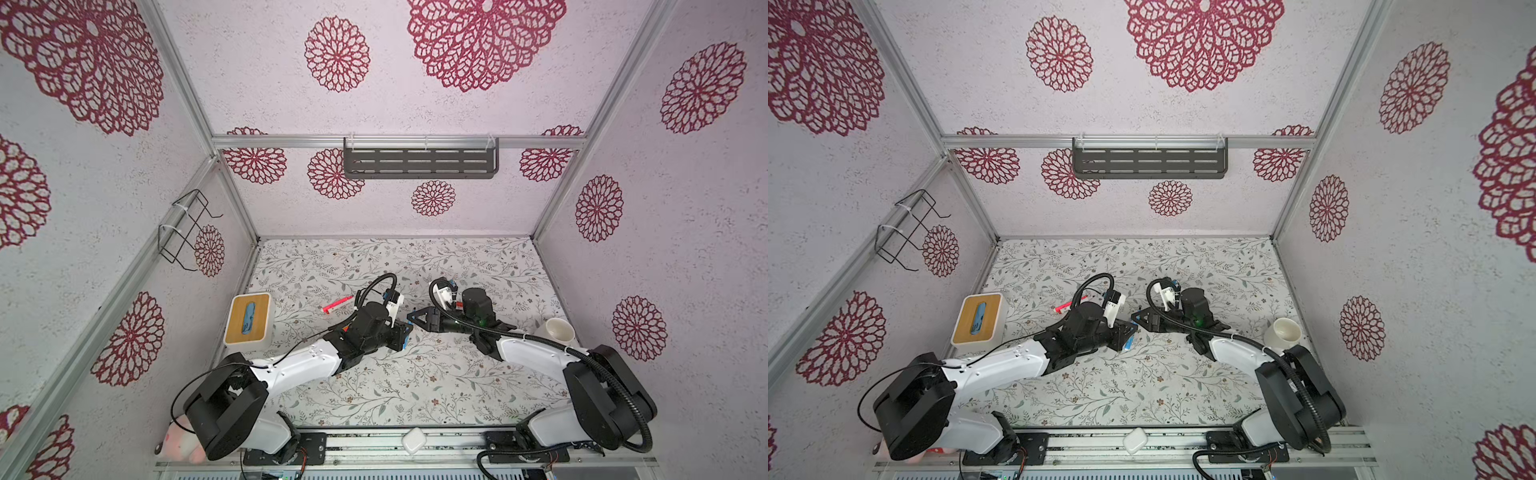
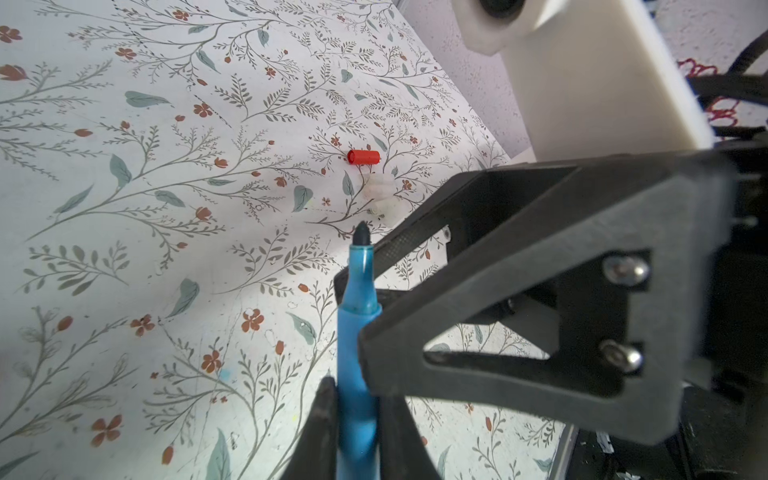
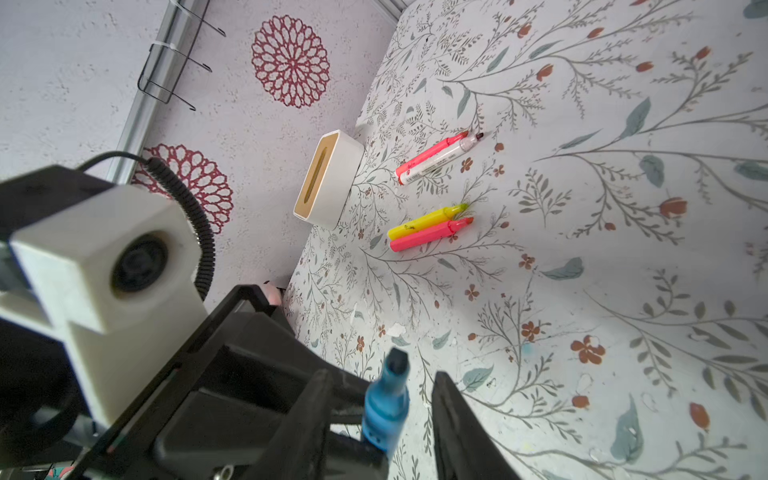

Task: Insert the pens into the pen caps

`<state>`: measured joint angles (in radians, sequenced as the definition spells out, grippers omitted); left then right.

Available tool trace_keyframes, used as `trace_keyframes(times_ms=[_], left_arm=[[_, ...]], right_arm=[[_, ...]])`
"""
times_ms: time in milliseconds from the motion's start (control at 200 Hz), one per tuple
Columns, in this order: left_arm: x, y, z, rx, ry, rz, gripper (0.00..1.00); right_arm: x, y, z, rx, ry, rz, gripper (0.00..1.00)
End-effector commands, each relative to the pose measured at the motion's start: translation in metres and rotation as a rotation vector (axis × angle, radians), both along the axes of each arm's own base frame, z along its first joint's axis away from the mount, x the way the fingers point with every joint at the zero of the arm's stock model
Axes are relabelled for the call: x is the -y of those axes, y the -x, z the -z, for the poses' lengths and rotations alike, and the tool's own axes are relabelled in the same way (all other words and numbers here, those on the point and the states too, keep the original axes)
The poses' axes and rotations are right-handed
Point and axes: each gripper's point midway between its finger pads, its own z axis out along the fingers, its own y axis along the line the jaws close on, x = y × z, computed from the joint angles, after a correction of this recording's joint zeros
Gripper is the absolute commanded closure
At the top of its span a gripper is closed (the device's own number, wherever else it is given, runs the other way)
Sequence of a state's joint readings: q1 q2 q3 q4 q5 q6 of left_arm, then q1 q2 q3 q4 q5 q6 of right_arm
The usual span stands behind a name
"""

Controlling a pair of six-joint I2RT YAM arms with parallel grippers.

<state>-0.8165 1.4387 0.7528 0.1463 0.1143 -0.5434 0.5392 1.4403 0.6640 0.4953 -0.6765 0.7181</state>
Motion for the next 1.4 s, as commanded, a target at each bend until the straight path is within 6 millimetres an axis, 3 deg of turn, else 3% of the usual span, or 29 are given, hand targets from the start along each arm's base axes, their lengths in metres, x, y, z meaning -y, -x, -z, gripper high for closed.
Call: trace_keyframes(times_ms=[0, 230, 430, 610, 1081, 1201, 1336, 1396], left_arm=[[0.009, -0.003, -0.016, 0.046, 0.039, 0.004, 0.97], [0.010, -0.002, -0.016, 0.048, 0.037, 0.008, 0.95], [0.009, 0.000, -0.009, 0.025, 0.026, 0.006, 0.57], [0.007, 0.005, -0.006, 0.012, 0.025, 0.021, 0.53], [0.008, 0.005, -0.009, 0.014, 0.041, 0.016, 0.70], [0.005, 0.004, -0.008, 0.015, 0.035, -0.003, 0.80], [-0.002, 0.000, -0.008, 0.023, 0.015, -0.041, 1.00], [-0.006, -0.002, -0.008, 0.025, 0.006, -0.062, 1.00]], right_arm=[[-0.010, -0.007, -0.027, 0.060, -0.062, -0.013, 0.63], [-0.013, -0.006, -0.028, 0.054, -0.074, -0.013, 0.89], [-0.011, -0.007, -0.037, 0.078, -0.071, 0.000, 0.92], [-0.010, -0.011, -0.047, 0.108, -0.081, 0.022, 0.95], [-0.010, -0.011, -0.062, 0.123, -0.169, 0.036, 1.00], [-0.009, -0.011, -0.059, 0.121, -0.157, 0.041, 1.00], [-0.006, -0.014, -0.052, 0.110, -0.122, 0.067, 0.99], [-0.004, -0.015, -0.049, 0.107, -0.106, 0.082, 0.97]])
